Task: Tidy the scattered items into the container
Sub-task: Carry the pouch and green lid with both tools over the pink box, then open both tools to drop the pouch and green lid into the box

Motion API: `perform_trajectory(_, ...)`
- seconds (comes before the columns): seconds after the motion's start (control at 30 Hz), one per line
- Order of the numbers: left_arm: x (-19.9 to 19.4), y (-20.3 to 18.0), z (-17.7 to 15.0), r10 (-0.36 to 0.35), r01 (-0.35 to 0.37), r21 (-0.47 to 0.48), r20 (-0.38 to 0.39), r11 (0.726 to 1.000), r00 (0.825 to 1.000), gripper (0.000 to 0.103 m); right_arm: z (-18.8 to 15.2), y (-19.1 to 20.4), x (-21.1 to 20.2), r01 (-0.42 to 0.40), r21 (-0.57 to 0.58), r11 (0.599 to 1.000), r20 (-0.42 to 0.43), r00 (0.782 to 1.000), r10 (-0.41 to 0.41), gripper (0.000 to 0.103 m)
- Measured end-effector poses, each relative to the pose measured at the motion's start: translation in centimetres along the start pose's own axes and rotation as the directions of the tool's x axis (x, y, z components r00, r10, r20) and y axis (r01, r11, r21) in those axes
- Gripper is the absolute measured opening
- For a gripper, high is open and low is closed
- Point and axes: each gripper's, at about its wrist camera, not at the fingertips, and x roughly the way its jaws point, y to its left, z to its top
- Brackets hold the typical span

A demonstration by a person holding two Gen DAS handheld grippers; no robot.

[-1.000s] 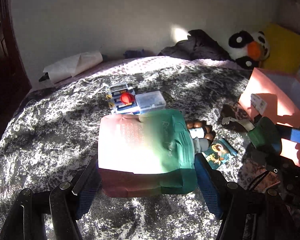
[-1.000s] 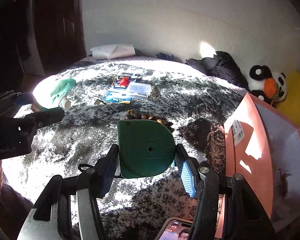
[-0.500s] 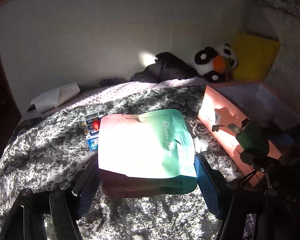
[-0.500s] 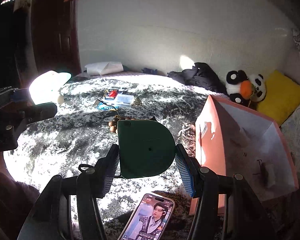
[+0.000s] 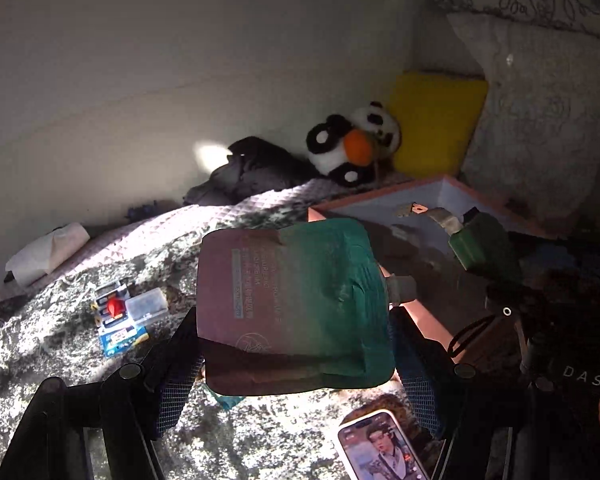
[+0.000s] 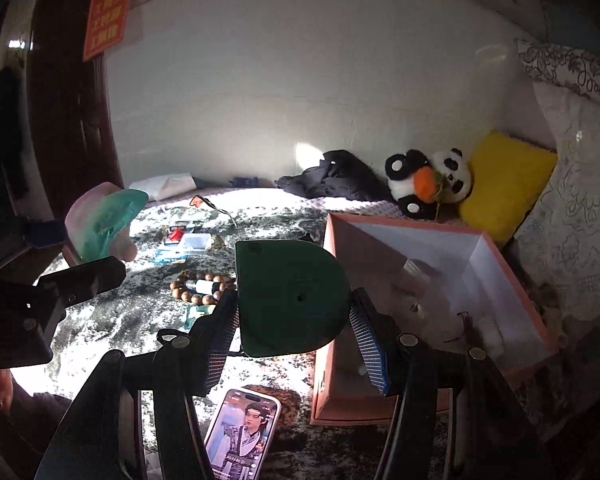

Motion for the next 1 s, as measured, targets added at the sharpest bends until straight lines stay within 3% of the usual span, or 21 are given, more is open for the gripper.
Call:
perform_trajectory(0.57, 8.7, -10.9, 4.9, -0.157, 0.163, 0.118, -0.057, 0.980, 0.986, 0.075, -1.8, -13.4, -1.5, 0.195, 0.193, 0.962, -0.006, 0.980, -0.198, 0.059)
perform_trajectory(0.8, 13.8, -13.1, 5.3, -0.168, 0.182, 0.121, -0.116, 0.976, 0.979, 0.075, -2.4, -19.0, 1.1, 0.247, 0.265, 0.932, -0.048, 0.969, -0.243, 0.059)
perform_trajectory(1.0, 17.0, -14.0, 5.1, -0.176, 0.196, 0.116, -0.164, 0.974, 0.971, 0.076, -2.2, -20.5, 4.5, 0.248, 0.271, 0.930, -0.091, 0.968, -0.232, 0.059)
